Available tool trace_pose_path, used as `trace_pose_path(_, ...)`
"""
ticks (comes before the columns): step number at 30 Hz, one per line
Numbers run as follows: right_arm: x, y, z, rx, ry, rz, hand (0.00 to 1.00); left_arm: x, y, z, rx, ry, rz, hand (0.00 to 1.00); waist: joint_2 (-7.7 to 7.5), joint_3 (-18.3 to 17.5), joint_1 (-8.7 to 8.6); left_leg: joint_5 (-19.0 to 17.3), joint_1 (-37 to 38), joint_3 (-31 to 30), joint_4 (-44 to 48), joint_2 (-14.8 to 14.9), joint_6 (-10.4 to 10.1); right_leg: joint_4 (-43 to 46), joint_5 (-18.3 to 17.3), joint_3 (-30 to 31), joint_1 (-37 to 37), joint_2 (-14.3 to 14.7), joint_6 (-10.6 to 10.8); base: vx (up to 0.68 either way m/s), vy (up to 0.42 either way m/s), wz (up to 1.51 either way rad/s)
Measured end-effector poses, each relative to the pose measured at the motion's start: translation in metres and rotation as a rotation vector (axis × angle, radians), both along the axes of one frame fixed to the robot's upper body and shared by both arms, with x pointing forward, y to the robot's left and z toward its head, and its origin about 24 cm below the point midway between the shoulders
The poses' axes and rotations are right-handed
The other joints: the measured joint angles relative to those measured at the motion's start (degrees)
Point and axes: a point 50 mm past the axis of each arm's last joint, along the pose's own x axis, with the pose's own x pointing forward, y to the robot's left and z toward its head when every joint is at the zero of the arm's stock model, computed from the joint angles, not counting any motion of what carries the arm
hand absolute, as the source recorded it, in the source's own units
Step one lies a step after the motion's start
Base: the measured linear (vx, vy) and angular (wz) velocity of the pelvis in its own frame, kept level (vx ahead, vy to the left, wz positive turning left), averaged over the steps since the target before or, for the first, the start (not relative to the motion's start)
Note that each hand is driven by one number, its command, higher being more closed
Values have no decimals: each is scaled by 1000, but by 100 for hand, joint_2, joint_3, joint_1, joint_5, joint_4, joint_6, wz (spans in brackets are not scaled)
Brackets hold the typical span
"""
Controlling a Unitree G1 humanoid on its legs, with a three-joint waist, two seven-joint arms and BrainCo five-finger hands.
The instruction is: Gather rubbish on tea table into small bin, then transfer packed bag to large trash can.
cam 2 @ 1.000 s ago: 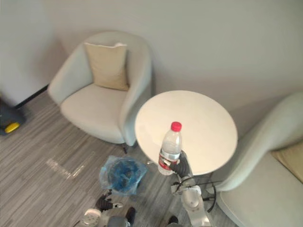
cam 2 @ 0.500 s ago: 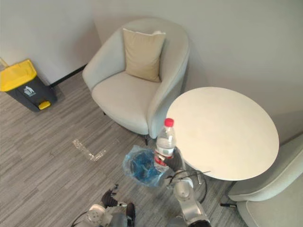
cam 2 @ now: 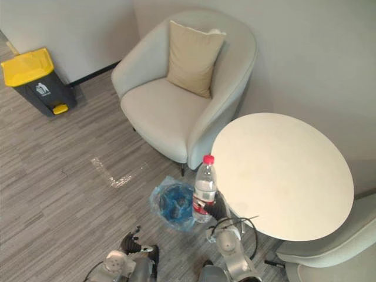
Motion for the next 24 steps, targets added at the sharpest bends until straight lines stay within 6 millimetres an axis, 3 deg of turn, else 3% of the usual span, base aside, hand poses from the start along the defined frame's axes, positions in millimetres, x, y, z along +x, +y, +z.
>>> trace_pose_path(5, -3, 0, -13, -18, 57, 8, 100, 0, 2, 0, 2, 2, 13, 0, 7, 8, 7, 17, -153, -48, 124, -6, -17, 14, 37, -33, -48, 7, 11, -34, 8, 4)
trace_pose_path(9, 12, -7, -8, -92, 34, 37, 100, 17, 8, 8, -9, -58, 79, 0, 149, 294, 57, 18, -1126, -298, 846, 64, -18, 725, -92, -193, -842, 98, -140, -185, 4, 41)
trace_pose_path(12, 44, -7, 18, -129, -79, 45, 100, 38, 20, 21, -21, -140, 165, 0, 172, 609, 213, 75, -1968, -329, 1144, 67, -48, 1600, -474, -117, -1895, 53, -215, -325, -21, 12)
trace_pose_path(15, 69, -10, 40, -160, -152, 35, 100, 52, 35, 33, -22, -207, 256, 0, 116, 972, 289, 141, -2415, -96, 990, 134, -52, 1908, -459, -119, -2588, -89, -241, -287, -26, 18)
trace_pose_path(17, 78, -14, 53, -168, -198, 21, 100, 51, 40, 33, -38, -212, 311, 0, 192, 1041, 332, 177, -2877, 14, 1441, 245, -74, 2301, -524, -186, -3049, -94, -236, -179, 12, 8)
trace_pose_path(18, 85, -16, 63, -161, -234, 1, 100, 54, 46, 36, -30, -228, 337, 0, 145, 1194, 317, 176, -3114, 0, 1608, 218, -74, 2600, -575, -168, -3332, -157, -199, -144, -12, 12)
trace_pose_path(24, 104, -29, 113, -100, -415, -103, 100, 76, 43, 56, -91, -344, 394, 0, 123, 1320, 468, 248, -4632, -55, 2216, 184, -22, 3492, -748, -336, -4745, -426, -227, -88, 20, 29)
